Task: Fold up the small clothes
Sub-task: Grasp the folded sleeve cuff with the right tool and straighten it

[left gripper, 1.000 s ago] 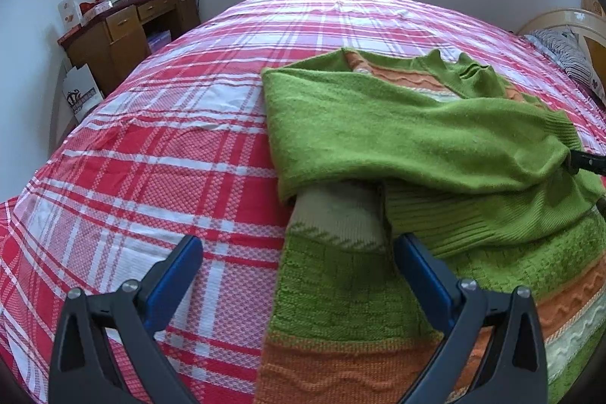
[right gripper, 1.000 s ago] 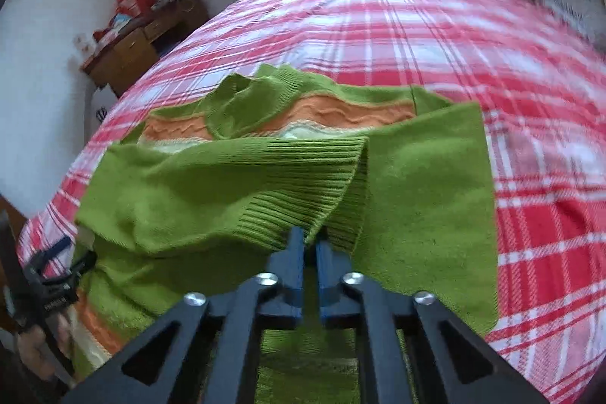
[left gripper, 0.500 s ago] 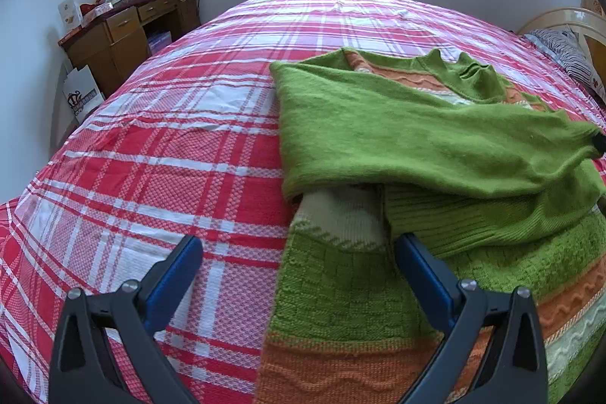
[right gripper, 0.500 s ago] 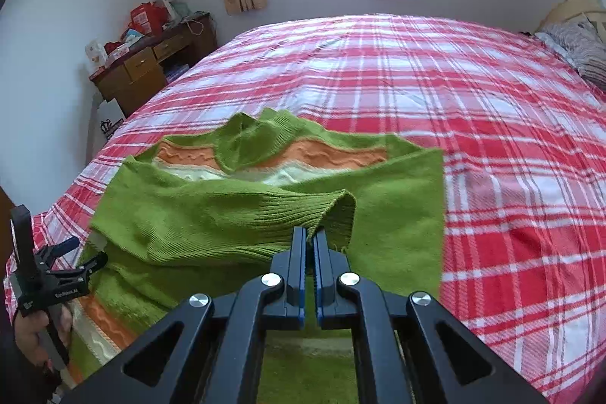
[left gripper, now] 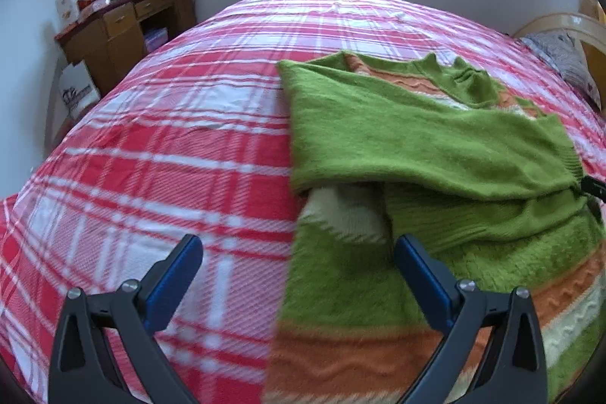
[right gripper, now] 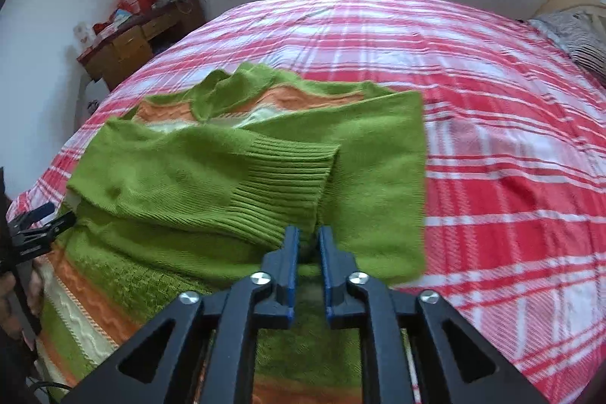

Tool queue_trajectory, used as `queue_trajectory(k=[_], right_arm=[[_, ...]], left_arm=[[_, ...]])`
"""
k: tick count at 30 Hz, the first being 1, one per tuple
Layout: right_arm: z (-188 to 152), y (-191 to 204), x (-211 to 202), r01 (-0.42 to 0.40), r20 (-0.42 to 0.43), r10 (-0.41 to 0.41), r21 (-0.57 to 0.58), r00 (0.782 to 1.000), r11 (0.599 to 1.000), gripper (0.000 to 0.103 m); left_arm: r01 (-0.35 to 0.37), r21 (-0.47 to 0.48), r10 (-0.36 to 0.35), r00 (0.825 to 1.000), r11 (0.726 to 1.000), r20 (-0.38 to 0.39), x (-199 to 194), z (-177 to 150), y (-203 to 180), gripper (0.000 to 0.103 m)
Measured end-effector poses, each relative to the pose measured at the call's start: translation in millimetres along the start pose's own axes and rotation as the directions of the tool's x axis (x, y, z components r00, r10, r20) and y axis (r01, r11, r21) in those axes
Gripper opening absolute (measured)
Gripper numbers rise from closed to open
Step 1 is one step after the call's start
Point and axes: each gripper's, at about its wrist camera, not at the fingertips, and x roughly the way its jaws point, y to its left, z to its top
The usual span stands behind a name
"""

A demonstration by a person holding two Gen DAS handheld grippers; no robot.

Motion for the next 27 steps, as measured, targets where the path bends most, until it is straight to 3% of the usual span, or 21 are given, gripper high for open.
queue_trajectory(k=[2,5,10,12,15,21,27], right_arm=[[3.3,-2.3,-13.7,0.044,0.044,-0.044,-0.006,0.998,0.999,0.048],[14.2,1.2,-26.0,0.024,0.1,-0.023,-0.011,0.995,1.0,0.05],[33.8,25.7,-6.7,-0.128,0.081,0.131,-0.034,0.988,0.991,0.05],[34.5,31.1,11.4,-0.12,0.032,0.121,-0.035,0.992,0.992,0.05],[20.8,29.8,35.0,-0.071,-0.059,0.069,-0.04,0.996,0.997,0.05],[-4.4,28.1,25.2,-0.042,-0.012,0.041,-0.098,0.999,0.994,0.05],[-0.1,25.7,30.5,-0.037,-0.008,0.036,-0.062,0.999,0.997,0.052]], left_arm=[[0.013,-0.008,-0.012,0.998,1.0,0.067,-17.7,5.5,7.1,0.103],[-0.035,-0.02,0.038,0.988,0.999,0.148,-35.1,27.2,10.8,0.103],[-0.137,0.031,0.134,0.988,0.99,0.081,3.3,47.7,-1.0,0.103],[-0.168,0.061,0.167,0.986,0.984,0.013,24.6,40.0,-1.7,0.103],[-0.143,0.074,0.144,0.99,0.987,-0.004,34.2,23.5,-0.1,0.103],[-0.046,-0.015,0.046,0.998,0.999,-0.034,32.4,16.9,20.0,0.103],[-0.028,-0.032,0.027,0.999,0.999,-0.034,30.5,18.2,20.7,0.103]])
